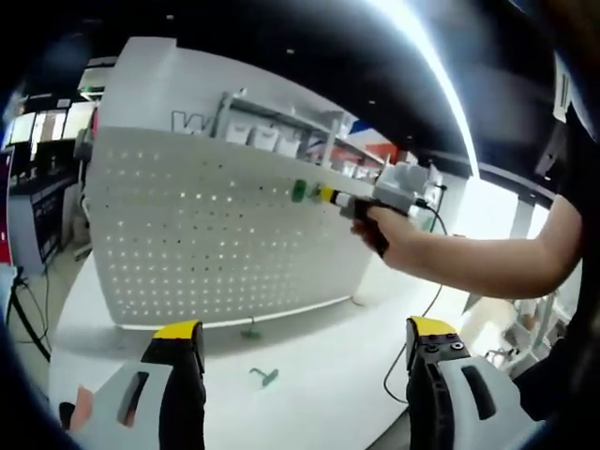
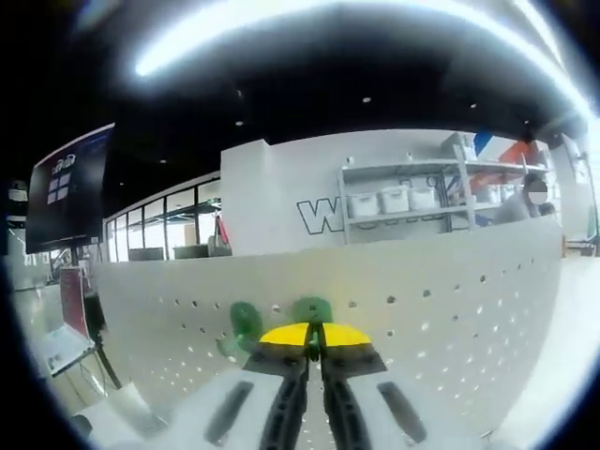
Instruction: Insert the hook assembly into the mounting plate slot until the hook locks in place.
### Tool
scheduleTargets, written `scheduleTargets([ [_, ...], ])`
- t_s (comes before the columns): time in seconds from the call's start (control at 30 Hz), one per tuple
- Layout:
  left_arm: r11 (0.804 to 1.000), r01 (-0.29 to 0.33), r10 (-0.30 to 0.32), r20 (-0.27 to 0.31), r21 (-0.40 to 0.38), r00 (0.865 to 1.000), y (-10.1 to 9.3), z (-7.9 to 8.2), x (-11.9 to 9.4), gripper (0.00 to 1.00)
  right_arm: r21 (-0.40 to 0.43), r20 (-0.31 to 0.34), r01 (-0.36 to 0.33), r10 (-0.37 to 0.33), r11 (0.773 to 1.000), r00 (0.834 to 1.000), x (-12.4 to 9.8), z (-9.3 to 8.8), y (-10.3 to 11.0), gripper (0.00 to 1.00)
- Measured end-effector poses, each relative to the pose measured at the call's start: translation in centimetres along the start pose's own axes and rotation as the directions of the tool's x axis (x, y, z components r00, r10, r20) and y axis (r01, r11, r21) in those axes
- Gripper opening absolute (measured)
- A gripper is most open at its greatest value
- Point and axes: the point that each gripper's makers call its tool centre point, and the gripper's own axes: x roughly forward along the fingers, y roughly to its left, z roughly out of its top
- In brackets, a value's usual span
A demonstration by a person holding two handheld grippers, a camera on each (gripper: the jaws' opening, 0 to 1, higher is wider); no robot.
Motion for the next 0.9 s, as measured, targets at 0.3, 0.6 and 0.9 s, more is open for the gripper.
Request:
scheduleTargets([
  [0.3, 1.000, -0.001, 0.001, 0.000, -0.004, 1.000, -0.1, -0.3, -0.1, 0.90, -0.056, -0.021, 0.003, -0.005, 0.998, 1.000, 0.1, 0.1, -0.1, 0.02],
  [0.6, 1.000, -0.002, 0.003, 0.012, -0.009, 1.000, -0.3, -0.1, -0.9, 0.91, -0.023, -0.048, -0.002, 0.000, 1.000, 0.999, -0.2, 0.1, 0.2, 0.12],
  [0.9, 1.000, -0.012, 0.012, 0.007, -0.017, 1.000, -0.3, -0.4, -1.5, 0.93, -0.021, -0.005, -0.011, 0.011, 1.000, 1.000, -1.6, 1.9, 0.2, 0.15],
])
